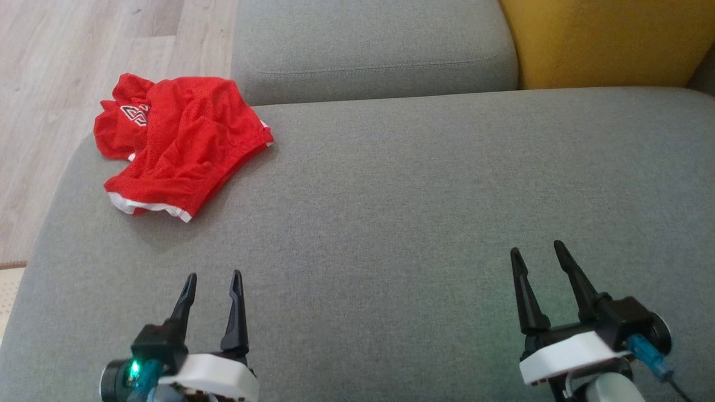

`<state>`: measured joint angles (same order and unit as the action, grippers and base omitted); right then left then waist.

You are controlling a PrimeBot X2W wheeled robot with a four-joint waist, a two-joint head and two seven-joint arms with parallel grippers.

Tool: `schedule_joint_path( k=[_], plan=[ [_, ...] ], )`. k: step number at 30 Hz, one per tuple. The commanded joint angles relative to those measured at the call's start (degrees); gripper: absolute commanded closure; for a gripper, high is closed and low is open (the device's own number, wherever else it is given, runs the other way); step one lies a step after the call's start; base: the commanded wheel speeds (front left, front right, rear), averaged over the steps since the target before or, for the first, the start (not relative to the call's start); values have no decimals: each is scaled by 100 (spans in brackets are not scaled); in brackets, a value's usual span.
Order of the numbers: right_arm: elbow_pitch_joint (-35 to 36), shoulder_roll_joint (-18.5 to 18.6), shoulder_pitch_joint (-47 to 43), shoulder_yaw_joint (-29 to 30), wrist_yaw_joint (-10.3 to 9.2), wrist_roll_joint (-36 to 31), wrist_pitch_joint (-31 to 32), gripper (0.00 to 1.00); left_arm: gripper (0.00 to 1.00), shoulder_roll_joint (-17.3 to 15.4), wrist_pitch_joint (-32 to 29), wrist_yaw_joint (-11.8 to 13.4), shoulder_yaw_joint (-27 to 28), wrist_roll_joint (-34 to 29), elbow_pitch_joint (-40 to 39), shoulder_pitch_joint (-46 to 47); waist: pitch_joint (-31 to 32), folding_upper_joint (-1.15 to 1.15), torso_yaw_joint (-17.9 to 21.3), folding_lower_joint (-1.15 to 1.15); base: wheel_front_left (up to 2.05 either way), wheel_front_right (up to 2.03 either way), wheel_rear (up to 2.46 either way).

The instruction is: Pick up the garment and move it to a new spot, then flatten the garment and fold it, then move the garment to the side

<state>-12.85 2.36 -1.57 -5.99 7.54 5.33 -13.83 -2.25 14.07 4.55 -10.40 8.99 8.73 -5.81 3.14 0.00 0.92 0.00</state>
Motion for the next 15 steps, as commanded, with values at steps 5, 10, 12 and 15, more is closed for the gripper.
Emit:
schedule_joint_path(
  k=[5,10,12,15],
  plan=[
    [4,52,311,-78,-5,-144,-117,0,0,-63,93,49,135,-173,-141,177,1,0,2,0,0,0,0],
    [-79,52,359,-3,-5,-104,-117,0,0,-63,93,53,142,-146,-80,180,-3,0,-5,0,0,0,0],
    [-97,52,377,17,-5,-95,-117,0,0,-63,93,52,148,-139,-60,185,-6,0,-8,0,0,0,0],
    [-108,52,394,34,-5,-90,-117,0,0,-63,93,52,151,-135,-40,192,-9,0,-9,0,0,0,0]
  ],
)
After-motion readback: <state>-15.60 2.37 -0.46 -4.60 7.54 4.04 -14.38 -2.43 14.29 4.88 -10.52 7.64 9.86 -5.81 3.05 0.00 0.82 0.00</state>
